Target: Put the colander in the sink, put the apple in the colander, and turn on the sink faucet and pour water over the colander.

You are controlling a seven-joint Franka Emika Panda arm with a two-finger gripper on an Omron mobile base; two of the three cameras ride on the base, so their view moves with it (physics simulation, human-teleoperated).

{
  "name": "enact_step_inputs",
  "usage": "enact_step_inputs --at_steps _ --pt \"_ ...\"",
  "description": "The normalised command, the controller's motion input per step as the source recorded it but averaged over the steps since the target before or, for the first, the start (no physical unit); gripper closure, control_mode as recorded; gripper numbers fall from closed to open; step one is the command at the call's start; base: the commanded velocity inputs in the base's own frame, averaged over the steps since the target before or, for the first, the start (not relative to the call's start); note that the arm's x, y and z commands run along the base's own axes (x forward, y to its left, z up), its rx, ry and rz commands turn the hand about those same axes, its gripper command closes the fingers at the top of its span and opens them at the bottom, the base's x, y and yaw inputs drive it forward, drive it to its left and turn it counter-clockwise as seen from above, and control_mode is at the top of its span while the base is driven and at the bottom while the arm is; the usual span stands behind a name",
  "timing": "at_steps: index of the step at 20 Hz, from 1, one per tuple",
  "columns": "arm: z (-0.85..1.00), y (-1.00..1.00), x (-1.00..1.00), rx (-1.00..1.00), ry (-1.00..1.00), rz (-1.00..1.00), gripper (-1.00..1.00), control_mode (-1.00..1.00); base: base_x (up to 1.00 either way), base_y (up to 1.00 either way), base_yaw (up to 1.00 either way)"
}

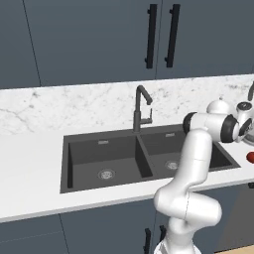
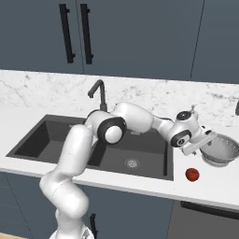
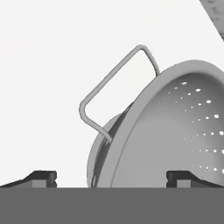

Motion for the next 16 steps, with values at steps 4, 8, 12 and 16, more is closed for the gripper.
enact_step_inputs --at_steps 4,8,12,16 --pt "-0.15 -0.04 0.00 0.00 0.00 0.02 1.00 -1.00 0.00 0.00 0.00" --pt "-0.12 0.00 -0.08 0.00 0.00 0.03 1.00 -1.00 0.00 0.00 0.00" --pt "-0.02 0.08 -0.26 0.00 0.00 0.11 1.00 -1.00 0.00 0.00 0.00" --pt "0.09 0.31 -0.36 0.00 0.00 0.20 1.00 -1.00 0.00 0.00 0.00"
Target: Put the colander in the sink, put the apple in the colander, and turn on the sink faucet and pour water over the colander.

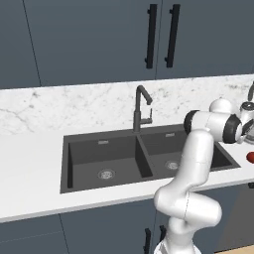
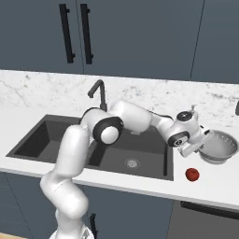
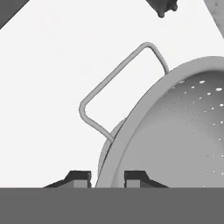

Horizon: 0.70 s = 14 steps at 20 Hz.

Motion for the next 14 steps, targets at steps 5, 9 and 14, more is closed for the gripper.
enact_step_inputs --at_steps 5,9,14 --pt "0.30 0.43 -0.42 0.00 0.00 0.17 1.00 -1.00 0.00 0.00 0.00" --pt "0.44 0.43 -0.45 0.00 0.05 0.15 1.00 -1.00 0.00 0.00 0.00" --pt "0.43 0.51 -0.44 0.00 0.05 0.13 1.00 -1.00 0.00 0.00 0.00"
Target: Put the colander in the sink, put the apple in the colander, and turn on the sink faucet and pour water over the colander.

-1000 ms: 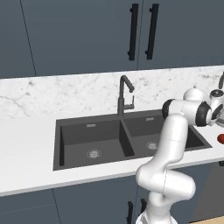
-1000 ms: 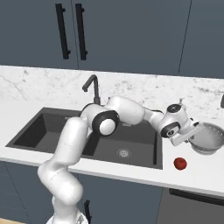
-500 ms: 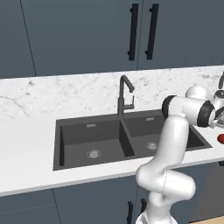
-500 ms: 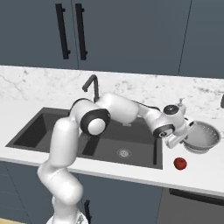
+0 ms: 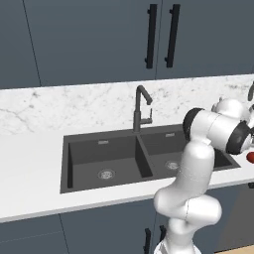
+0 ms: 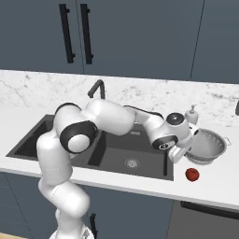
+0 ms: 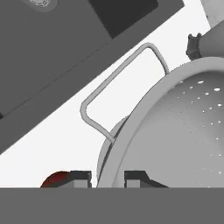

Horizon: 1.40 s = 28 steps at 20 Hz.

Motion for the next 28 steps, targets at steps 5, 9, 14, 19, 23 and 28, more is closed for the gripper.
enact_step_inputs --at_steps 5,9,14,19,23,28 --pt "0.48 0.55 -0.30 -0.01 0.08 0.12 1.00 -1.00 0.00 0.00 0.00" --pt "0.55 0.53 -0.16 -0.06 0.02 0.15 1.00 -1.00 0.00 0.00 0.00" --pt "0.44 0.58 -0.35 -0.04 0.16 0.16 1.00 -1.00 0.00 0.00 0.00" --pt "0.36 0.68 -0.28 0.00 0.25 0.16 1.00 -1.00 0.00 0.00 0.00" --pt "0.28 0.79 -0.30 0.00 0.17 0.19 1.00 -1.00 0.00 0.00 0.00" --pt "0.16 0.85 -0.33 0.00 0.01 0.17 1.00 -1.00 0.00 0.00 0.00"
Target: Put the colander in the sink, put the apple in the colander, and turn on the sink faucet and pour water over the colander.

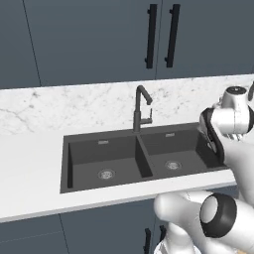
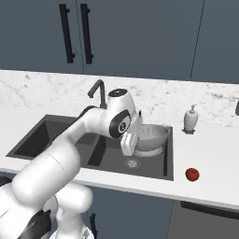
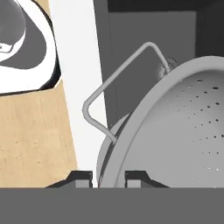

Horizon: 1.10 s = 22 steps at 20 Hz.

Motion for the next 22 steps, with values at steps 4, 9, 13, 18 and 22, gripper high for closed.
enact_step_inputs --at_steps 4,9,13,18,22 --pt "0.02 0.75 -0.37 0.00 -0.04 0.15 1.00 -1.00 0.00 0.00 0.00" --pt "0.00 0.67 -0.31 0.00 -0.20 0.14 1.00 -1.00 0.00 0.00 0.00" --pt "0.00 0.65 -0.40 0.00 -0.27 0.15 1.00 -1.00 0.00 0.00 0.00" --pt "0.09 0.66 -0.34 0.04 -0.11 0.11 1.00 -1.00 0.00 0.00 0.00" --pt "0.19 0.73 -0.13 0.11 0.00 0.07 1.00 -1.00 0.00 0.00 0.00"
